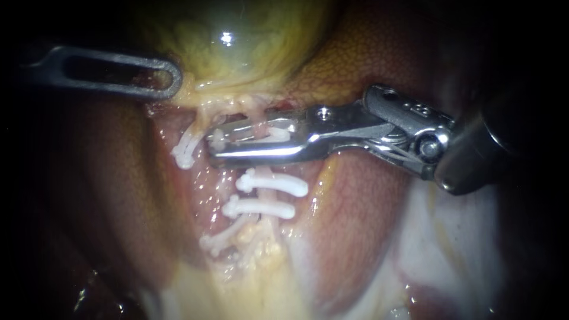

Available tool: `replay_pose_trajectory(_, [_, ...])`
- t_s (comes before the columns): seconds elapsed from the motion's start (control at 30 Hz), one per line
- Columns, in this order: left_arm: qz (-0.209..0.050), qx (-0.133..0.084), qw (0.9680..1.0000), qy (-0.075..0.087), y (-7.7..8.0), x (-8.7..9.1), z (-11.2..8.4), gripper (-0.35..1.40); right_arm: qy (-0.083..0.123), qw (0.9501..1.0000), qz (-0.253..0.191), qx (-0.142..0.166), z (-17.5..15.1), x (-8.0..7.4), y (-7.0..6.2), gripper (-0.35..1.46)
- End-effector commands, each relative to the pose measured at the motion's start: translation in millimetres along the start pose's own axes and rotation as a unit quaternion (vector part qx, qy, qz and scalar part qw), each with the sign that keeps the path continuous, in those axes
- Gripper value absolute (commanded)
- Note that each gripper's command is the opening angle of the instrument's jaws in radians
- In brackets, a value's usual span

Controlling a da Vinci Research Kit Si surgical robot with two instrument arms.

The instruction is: Clipping third clip right tube

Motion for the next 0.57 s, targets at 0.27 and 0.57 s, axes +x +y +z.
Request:
replay_pose_trajectory(0.27, [0.0, 0.0, 1.0, 0.0, 0.0, 0.0, 0.0, -0.35, 0.002, 0.9996, 0.027, -0.006, 0.0, 0.0, 0.0, -0.35])
replay_pose_trajectory(0.57, [0.0, 0.0, 1.0, 0.0, 0.0, 0.0, 0.0, -0.35, 0.002, 0.9995, 0.032, -0.006, -0.3, -0.2, 0.3, -0.35])
